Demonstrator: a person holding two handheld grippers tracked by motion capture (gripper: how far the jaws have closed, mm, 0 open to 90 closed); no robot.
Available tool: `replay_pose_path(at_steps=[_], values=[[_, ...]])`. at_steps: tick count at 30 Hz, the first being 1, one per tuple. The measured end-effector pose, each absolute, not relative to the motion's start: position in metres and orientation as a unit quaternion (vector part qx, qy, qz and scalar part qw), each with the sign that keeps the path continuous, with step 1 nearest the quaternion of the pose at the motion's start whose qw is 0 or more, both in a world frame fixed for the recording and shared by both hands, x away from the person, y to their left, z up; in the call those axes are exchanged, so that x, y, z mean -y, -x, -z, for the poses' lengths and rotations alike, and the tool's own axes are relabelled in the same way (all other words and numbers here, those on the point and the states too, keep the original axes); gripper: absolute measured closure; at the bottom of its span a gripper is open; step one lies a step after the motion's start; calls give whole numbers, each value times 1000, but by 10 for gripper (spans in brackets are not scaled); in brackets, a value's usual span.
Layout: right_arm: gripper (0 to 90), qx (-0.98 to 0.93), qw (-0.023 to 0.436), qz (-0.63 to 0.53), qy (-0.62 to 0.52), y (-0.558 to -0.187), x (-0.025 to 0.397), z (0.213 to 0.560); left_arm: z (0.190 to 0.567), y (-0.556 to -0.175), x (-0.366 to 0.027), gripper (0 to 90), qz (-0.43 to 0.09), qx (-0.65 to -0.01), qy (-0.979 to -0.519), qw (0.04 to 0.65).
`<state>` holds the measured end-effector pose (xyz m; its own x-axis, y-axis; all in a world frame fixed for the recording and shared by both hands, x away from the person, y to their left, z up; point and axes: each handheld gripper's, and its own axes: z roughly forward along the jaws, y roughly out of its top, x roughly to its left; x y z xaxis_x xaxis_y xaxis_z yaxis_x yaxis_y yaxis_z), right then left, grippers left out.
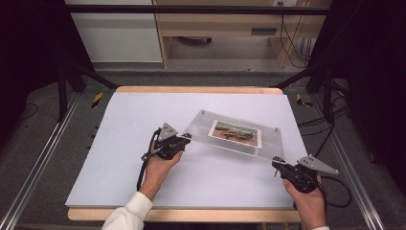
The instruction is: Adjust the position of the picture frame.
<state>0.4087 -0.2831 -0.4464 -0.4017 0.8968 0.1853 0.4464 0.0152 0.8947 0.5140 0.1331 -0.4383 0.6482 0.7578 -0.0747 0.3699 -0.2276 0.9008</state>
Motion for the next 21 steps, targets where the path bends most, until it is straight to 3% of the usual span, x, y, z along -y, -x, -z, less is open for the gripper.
replay_pose_path(at_steps=[21], values=[[823, -695, 217, -513, -454, -431, 241, 424, 411, -496, -185, 835, -238, -391, -733, 504]])
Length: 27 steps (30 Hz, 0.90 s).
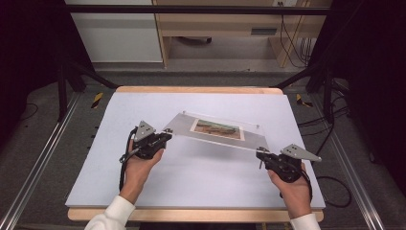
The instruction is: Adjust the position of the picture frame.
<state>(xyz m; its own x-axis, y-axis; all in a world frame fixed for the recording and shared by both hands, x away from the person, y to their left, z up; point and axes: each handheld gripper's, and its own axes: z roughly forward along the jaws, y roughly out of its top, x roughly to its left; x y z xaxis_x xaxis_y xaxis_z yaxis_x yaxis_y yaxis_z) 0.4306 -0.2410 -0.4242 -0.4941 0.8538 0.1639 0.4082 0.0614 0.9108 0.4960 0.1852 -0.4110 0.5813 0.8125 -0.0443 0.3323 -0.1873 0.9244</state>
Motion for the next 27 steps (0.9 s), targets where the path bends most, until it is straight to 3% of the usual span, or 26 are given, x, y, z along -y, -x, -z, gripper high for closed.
replay_pose_path(at_steps=[27], values=[[826, -715, 205, -532, -404, -451, 183, 402, 400, -454, -246, 832, -283, -429, -691, 508]])
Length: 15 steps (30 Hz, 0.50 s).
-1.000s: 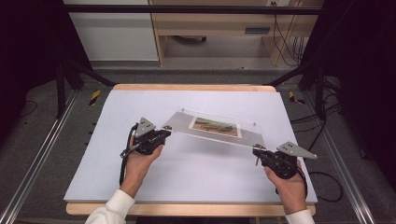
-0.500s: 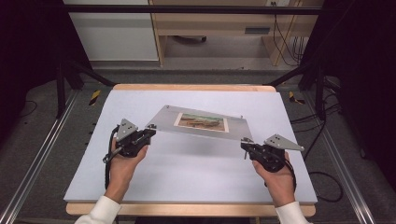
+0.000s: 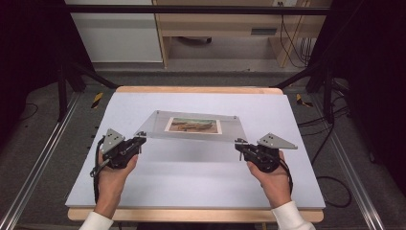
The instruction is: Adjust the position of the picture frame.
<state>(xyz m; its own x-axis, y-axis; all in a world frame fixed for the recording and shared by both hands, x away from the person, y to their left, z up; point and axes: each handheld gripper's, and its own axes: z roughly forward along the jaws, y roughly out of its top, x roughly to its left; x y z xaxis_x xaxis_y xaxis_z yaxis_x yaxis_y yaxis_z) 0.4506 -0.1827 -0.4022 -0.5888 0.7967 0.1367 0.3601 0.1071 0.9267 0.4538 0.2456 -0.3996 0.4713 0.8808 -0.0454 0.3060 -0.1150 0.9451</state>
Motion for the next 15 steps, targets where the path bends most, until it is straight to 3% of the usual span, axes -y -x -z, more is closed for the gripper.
replay_pose_path(at_steps=[15], values=[[830, -717, 202, -525, -411, -452, 181, 410, 421, -445, -244, 823, -278, -435, -689, 508]])
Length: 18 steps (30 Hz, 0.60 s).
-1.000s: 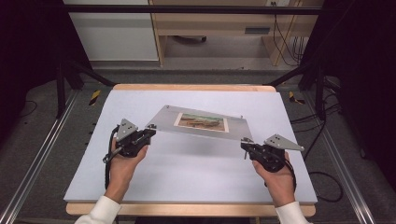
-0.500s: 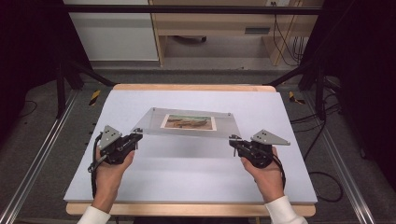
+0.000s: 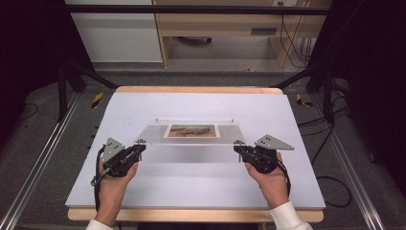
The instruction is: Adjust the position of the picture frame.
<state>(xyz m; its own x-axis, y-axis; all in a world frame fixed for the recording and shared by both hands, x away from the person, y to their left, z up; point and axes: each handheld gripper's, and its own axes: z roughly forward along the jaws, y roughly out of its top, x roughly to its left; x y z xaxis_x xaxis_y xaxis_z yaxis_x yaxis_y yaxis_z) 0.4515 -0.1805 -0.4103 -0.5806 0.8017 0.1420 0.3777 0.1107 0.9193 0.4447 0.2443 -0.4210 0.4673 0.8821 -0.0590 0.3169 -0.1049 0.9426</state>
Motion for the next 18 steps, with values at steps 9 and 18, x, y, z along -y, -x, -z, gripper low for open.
replay_pose_path(at_steps=[9, 18], values=[[830, -714, 195, -523, -423, -451, 187, 420, 427, -443, -239, 823, -278, -433, -692, 506], [837, -722, 190, -514, -424, -443, 188, 435, 437, -433, -238, 822, -266, -436, -710, 484]])
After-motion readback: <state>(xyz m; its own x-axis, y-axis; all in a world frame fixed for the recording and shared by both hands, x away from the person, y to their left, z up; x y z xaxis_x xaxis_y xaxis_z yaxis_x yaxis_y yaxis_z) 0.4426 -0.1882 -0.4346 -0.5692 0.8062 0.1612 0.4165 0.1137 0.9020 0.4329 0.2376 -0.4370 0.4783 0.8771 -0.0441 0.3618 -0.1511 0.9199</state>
